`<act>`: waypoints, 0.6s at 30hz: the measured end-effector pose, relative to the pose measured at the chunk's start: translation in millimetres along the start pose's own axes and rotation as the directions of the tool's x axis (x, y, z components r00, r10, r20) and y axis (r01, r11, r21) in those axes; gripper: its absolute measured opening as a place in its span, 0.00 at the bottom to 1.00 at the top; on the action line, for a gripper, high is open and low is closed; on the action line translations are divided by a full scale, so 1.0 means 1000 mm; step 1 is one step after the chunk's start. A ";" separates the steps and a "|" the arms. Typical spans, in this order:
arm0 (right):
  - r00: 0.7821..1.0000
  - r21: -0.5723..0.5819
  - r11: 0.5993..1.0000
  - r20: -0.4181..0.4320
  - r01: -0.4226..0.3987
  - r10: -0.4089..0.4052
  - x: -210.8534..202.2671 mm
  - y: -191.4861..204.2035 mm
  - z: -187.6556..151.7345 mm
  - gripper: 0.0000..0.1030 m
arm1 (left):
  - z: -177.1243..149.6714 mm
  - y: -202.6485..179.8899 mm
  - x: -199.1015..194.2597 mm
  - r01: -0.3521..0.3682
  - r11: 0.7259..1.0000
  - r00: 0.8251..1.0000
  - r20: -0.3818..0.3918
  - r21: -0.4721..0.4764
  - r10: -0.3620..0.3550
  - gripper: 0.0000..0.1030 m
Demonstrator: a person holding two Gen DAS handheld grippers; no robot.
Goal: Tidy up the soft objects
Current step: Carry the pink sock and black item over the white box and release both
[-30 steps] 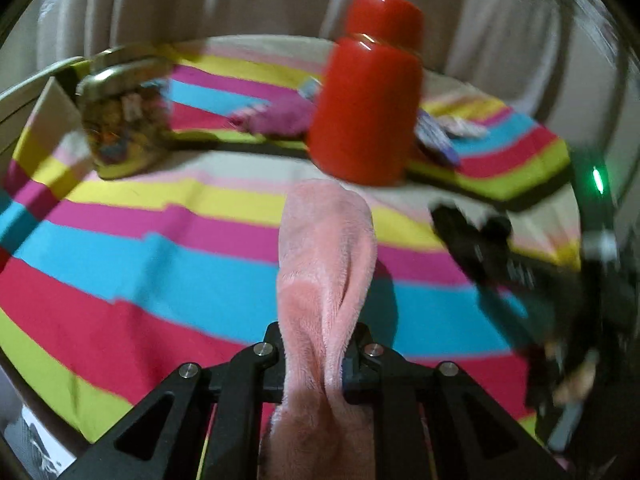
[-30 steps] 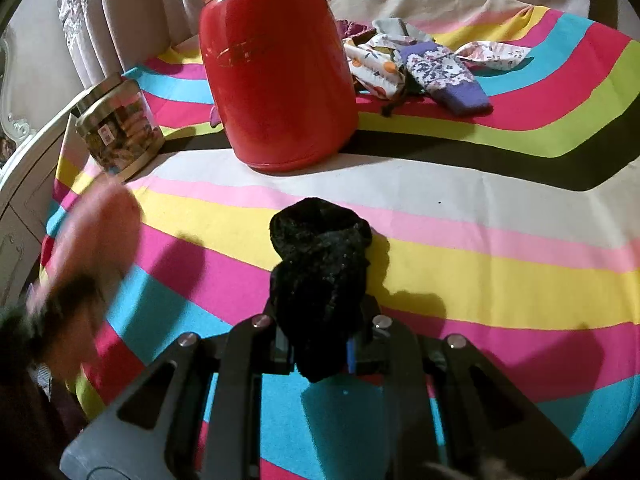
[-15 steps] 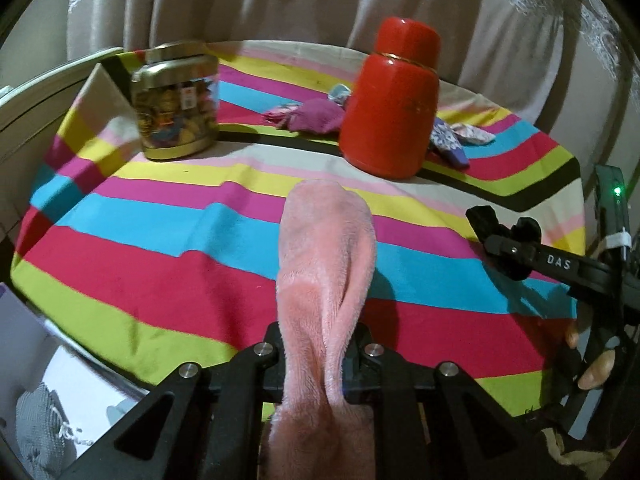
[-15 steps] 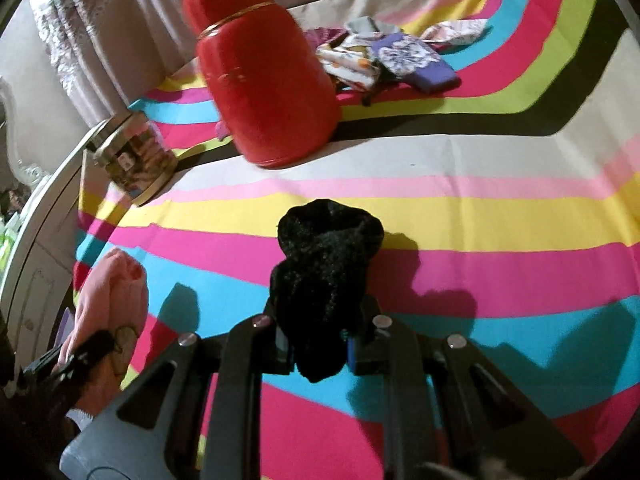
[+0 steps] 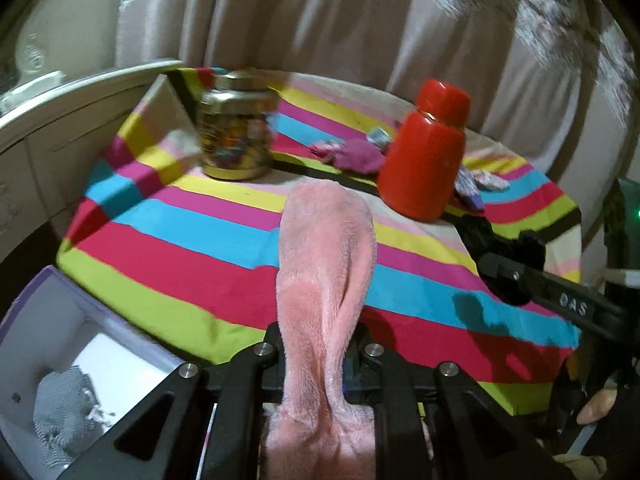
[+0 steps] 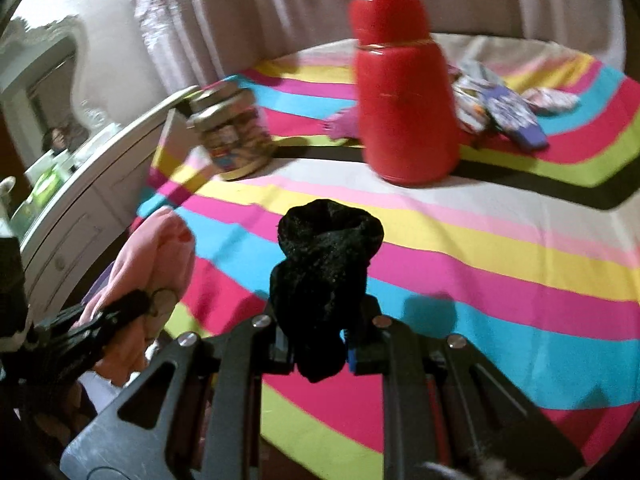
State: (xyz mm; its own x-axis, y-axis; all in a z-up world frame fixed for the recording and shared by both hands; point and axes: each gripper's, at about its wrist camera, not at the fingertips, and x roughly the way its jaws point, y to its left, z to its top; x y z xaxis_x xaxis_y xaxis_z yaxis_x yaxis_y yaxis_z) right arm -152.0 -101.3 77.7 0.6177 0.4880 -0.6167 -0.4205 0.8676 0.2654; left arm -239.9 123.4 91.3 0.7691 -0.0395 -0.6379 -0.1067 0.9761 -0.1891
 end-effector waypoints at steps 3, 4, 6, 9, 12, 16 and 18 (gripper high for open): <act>0.999 -0.069 0.997 -0.002 -0.041 0.041 -0.001 0.024 0.002 0.20 | -0.001 0.019 -0.016 -0.038 0.998 0.999 0.020 -0.049 0.039 0.14; 0.998 -0.095 0.994 -0.004 -0.057 0.057 -0.002 0.033 0.002 0.20 | -0.002 0.026 -0.020 -0.050 0.997 0.998 0.023 -0.066 0.052 0.13; 0.997 -0.137 0.987 -0.013 -0.083 0.082 -0.002 0.048 0.003 0.20 | -0.006 0.040 -0.030 -0.078 0.992 0.996 0.028 -0.100 0.081 0.13; 0.992 -0.214 0.969 -0.029 -0.125 0.121 -0.001 0.075 0.004 0.20 | -0.015 0.058 -0.042 -0.119 0.983 0.992 0.024 -0.140 0.124 0.13; 0.985 -0.294 0.940 -0.051 -0.173 0.166 0.000 0.103 0.002 0.20 | -0.024 0.074 -0.047 -0.153 0.973 0.987 0.013 -0.171 0.158 0.13; 0.971 -0.396 0.886 -0.092 -0.240 0.221 0.004 0.144 -0.004 0.20 | -0.034 0.091 -0.054 -0.201 0.955 0.978 0.005 -0.217 0.207 0.14; 0.964 -0.448 0.854 -0.109 -0.264 0.241 0.005 0.162 -0.008 0.20 | -0.038 0.102 -0.062 -0.227 0.944 0.972 0.006 -0.239 0.235 0.14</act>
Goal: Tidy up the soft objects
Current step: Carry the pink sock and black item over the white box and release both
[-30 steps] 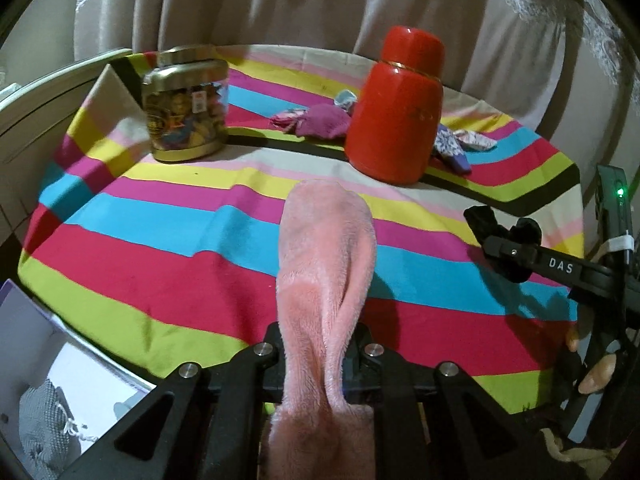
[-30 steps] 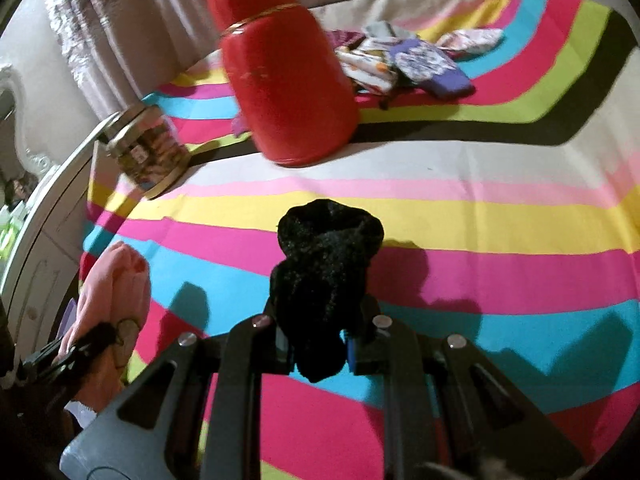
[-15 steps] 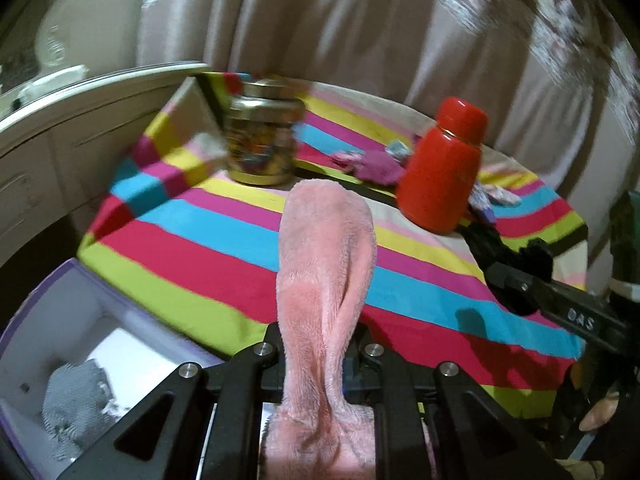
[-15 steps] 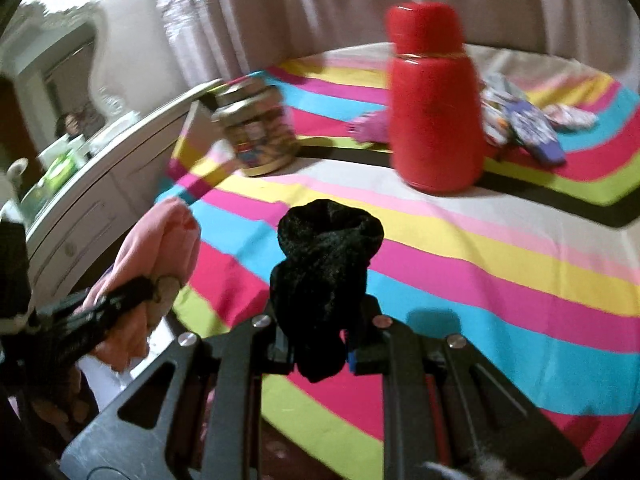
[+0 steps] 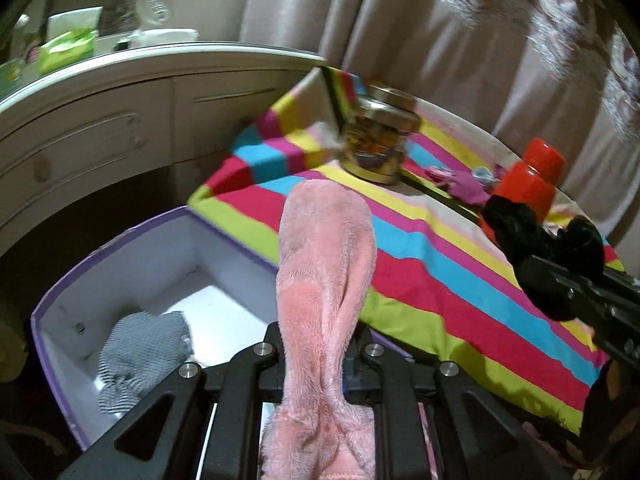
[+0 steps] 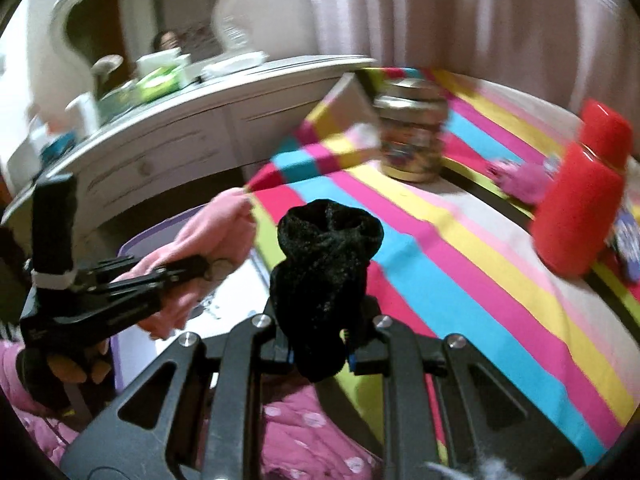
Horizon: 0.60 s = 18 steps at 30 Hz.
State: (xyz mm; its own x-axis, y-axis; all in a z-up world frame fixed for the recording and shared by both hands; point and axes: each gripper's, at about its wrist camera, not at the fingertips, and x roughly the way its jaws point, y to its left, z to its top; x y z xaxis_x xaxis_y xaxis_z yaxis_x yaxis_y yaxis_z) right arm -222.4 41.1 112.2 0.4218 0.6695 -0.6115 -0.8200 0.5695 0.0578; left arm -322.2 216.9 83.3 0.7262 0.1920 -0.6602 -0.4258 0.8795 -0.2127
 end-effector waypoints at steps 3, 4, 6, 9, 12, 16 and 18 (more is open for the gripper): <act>0.999 -0.090 0.995 -0.019 -0.037 0.036 0.010 0.028 0.005 0.20 | -0.002 0.018 -0.005 -0.054 0.998 0.999 0.005 -0.017 0.054 0.14; 0.999 -0.121 0.991 -0.024 -0.049 0.046 0.013 0.037 0.006 0.21 | -0.003 0.024 -0.007 -0.071 0.997 0.997 0.004 -0.029 0.071 0.14; 0.997 -0.169 0.983 -0.036 -0.069 0.063 0.020 0.053 0.006 0.21 | -0.007 0.038 -0.009 -0.099 0.993 0.995 -0.003 -0.061 0.099 0.14; 0.995 -0.213 0.972 -0.060 -0.096 0.085 0.032 0.072 0.004 0.21 | -0.014 0.058 -0.012 -0.144 0.982 0.990 -0.012 -0.120 0.144 0.14; 0.989 -0.231 0.964 -0.090 -0.134 0.116 0.044 0.085 0.002 0.21 | -0.016 0.074 -0.016 -0.190 0.966 0.982 -0.012 -0.176 0.191 0.14; 0.977 -0.233 0.954 -0.139 -0.190 0.160 0.058 0.099 0.001 0.27 | -0.012 0.087 -0.022 -0.255 0.941 0.965 0.007 -0.223 0.263 0.23; 0.967 -0.194 0.954 -0.157 -0.229 0.200 0.063 0.100 0.000 0.45 | -0.011 0.090 -0.027 -0.275 0.929 0.957 0.027 -0.248 0.290 0.47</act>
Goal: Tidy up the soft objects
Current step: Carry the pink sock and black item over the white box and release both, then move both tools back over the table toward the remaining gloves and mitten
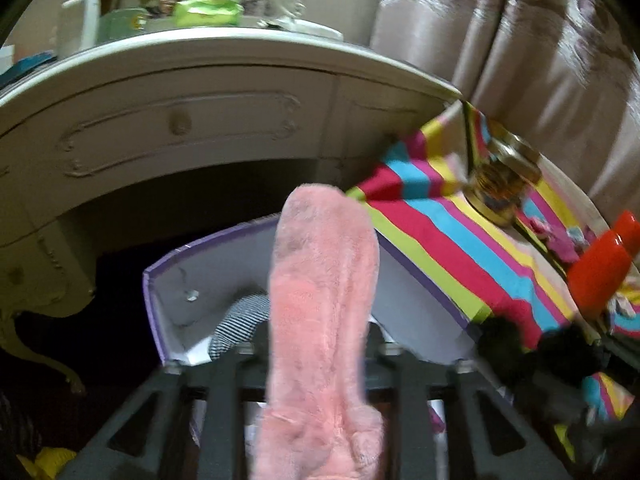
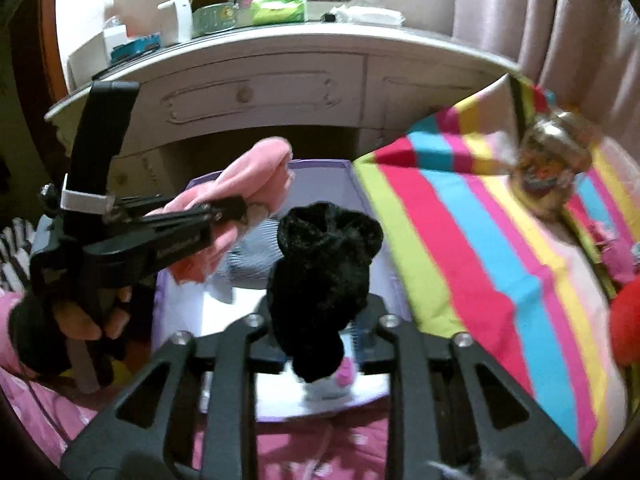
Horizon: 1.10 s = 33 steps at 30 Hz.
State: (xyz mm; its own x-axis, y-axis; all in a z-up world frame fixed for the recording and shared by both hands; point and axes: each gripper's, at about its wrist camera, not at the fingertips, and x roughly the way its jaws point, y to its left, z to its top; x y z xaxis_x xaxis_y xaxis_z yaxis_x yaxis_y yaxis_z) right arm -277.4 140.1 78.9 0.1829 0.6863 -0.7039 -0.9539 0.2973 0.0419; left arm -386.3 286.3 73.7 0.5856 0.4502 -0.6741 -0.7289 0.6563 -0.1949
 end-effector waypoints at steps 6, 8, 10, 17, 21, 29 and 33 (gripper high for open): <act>0.998 0.085 0.996 0.055 -0.013 0.008 -0.014 -0.013 -0.011 0.67 | 0.001 -0.006 -0.027 -0.042 0.999 0.985 0.167 0.011 0.040 0.85; 0.997 0.141 0.990 0.069 0.018 -0.028 -0.024 -0.031 -0.017 0.68 | 0.001 -0.017 -0.026 -0.027 0.998 0.986 0.165 0.052 0.018 0.85; 0.995 0.219 0.975 0.075 0.046 -0.064 -0.034 -0.054 -0.024 0.69 | -0.002 -0.033 -0.023 0.025 0.996 0.989 0.140 0.090 -0.037 0.85; 0.957 0.582 0.787 0.047 0.206 -0.285 -0.089 -0.165 -0.089 0.70 | -0.023 -0.121 0.003 0.245 0.919 0.969 -0.079 0.310 -0.232 0.85; 0.914 0.742 0.605 -0.026 0.289 -0.405 -0.125 -0.213 -0.148 0.70 | -0.016 -0.187 0.028 0.348 0.862 0.934 -0.211 0.369 -0.287 0.85; 0.836 0.857 0.356 -0.142 0.372 -0.531 -0.175 -0.270 -0.231 0.71 | 0.009 -0.325 0.115 0.413 0.851 0.903 -0.269 0.324 -0.336 0.85; 0.796 0.848 0.316 -0.185 0.425 -0.577 -0.187 -0.298 -0.242 0.72 | 0.000 -0.376 0.172 0.400 0.843 0.908 -0.279 0.360 -0.312 0.85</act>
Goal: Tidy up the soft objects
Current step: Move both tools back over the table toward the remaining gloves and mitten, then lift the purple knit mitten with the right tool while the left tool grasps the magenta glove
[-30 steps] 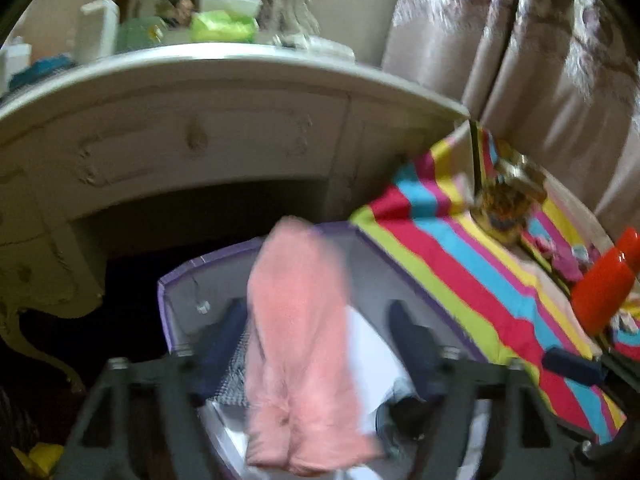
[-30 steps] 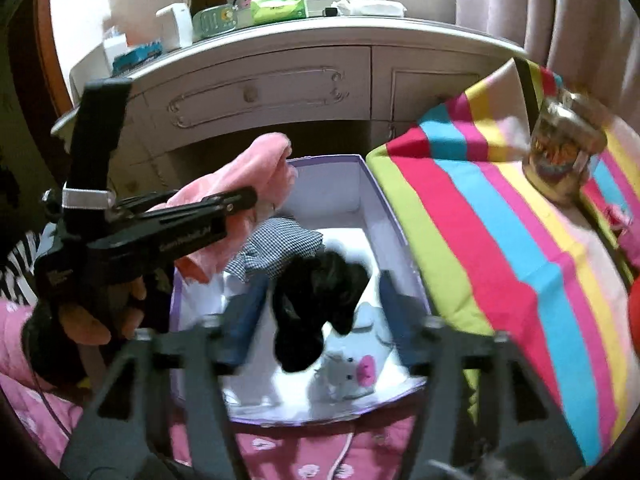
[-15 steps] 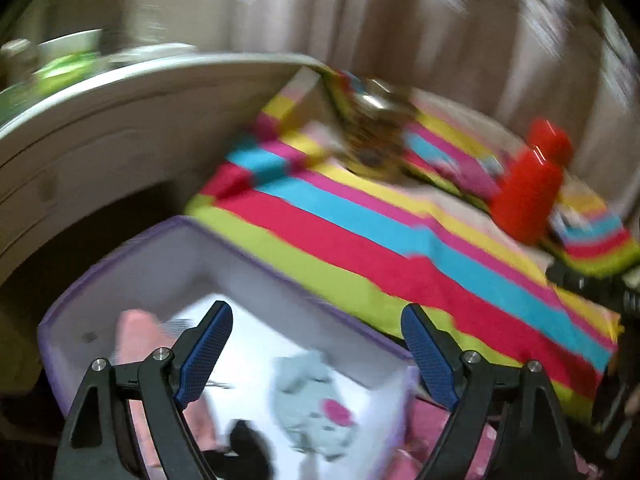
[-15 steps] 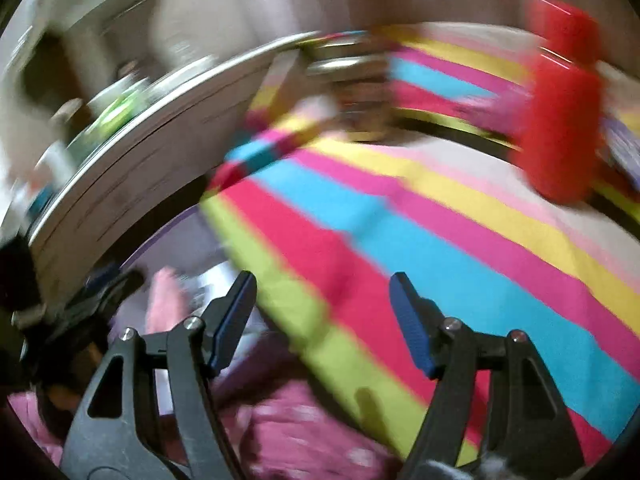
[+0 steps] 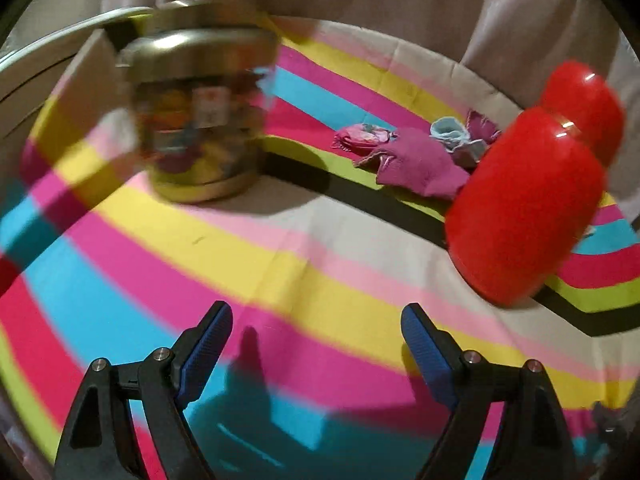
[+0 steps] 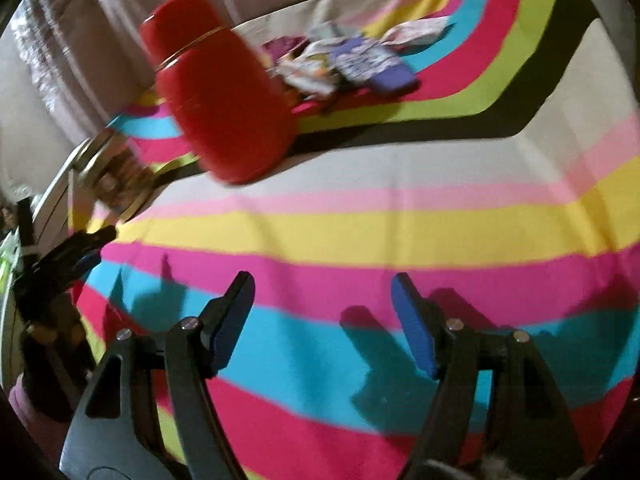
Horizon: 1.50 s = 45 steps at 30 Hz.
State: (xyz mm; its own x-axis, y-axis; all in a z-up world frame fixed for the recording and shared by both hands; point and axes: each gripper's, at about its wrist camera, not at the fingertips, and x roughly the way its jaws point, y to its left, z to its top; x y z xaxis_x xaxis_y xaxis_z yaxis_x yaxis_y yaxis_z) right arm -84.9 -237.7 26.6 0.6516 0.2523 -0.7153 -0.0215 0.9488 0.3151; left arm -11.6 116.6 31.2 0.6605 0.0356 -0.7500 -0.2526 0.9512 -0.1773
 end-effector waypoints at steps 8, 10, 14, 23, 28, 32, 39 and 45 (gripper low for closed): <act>0.989 -0.121 0.982 0.028 0.147 -0.145 0.053 -0.031 0.083 0.74 | 0.023 0.002 0.045 -0.021 1.000 0.999 -0.025 -0.007 0.021 0.85; 0.988 -0.134 0.978 0.009 0.157 -0.157 0.079 -0.034 0.106 0.75 | 0.022 -0.002 0.047 -0.021 1.000 0.999 -0.031 0.021 0.022 0.93; 0.978 -0.163 0.965 0.004 0.205 -0.207 0.121 -0.034 0.141 0.75 | 0.016 -0.015 0.051 -0.025 0.995 0.998 -0.059 0.099 0.031 1.00; 0.962 -0.246 0.936 -0.038 0.252 -0.269 0.186 -0.034 0.201 0.75 | 0.014 -0.015 0.053 -0.025 0.995 0.998 -0.056 0.096 0.031 1.00; 0.962 -0.254 0.935 -0.052 0.245 -0.267 0.203 -0.039 0.215 0.80 | 0.015 -0.016 0.055 -0.030 0.995 0.998 -0.055 0.095 0.035 1.00; 0.976 -0.239 0.947 0.019 0.216 -0.218 0.167 -0.032 0.198 0.34 | 0.015 -0.015 0.055 -0.022 0.995 0.998 -0.053 0.093 0.027 1.00; 0.998 -0.225 0.973 -0.023 0.053 -0.060 0.048 -0.015 0.101 0.38 | 0.015 -0.015 0.055 -0.025 0.995 0.998 -0.053 0.095 0.030 1.00; 0.992 -0.298 0.953 -0.081 0.065 -0.093 0.036 -0.017 0.068 0.78 | 0.014 -0.019 0.057 -0.050 0.992 0.996 -0.061 0.118 0.058 1.00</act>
State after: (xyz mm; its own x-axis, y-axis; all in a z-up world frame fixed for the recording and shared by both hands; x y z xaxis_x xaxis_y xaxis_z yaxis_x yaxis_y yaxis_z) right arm -9.2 -257.4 37.8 0.5871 0.1776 -0.7898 -0.2038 0.9767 0.0681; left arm 41.1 104.7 0.7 0.6007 0.0716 -0.7963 -0.2005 0.9776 -0.0633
